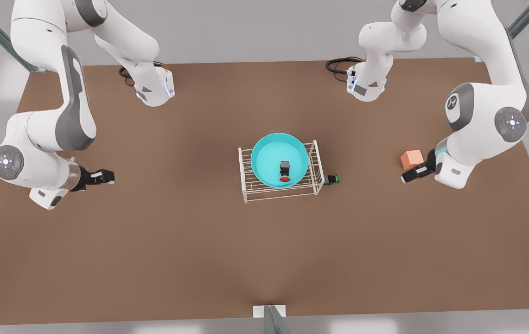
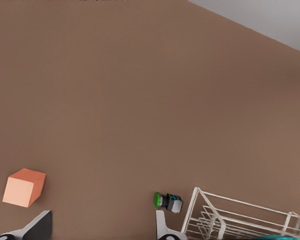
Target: Place the plate on the shelf with right arm and place the red button switch in the plate with left arm
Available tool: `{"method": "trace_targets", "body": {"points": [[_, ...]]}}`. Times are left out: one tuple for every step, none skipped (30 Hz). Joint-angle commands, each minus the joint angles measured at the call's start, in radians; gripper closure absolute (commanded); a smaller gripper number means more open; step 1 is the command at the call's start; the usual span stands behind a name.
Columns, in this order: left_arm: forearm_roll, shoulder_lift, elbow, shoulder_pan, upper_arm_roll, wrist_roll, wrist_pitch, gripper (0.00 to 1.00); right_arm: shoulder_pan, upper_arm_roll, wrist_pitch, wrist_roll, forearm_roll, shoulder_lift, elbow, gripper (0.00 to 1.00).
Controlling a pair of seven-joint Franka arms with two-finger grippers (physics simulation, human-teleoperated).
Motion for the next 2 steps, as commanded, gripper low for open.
{"method": "trace_targets", "body": {"points": [[-0.010,0.000,0.000,0.002,0.001,0.537,0.025,0.00,-0.001,0.000,-0.002,-0.024,0.002,0.011,0.001,0.00],[-0.016,0.000,0.000,0.002,0.000,0.536,0.025,0.00,-0.001,-0.008,-0.002,-0.024,0.002,0.013,0.001,0.00]]}}
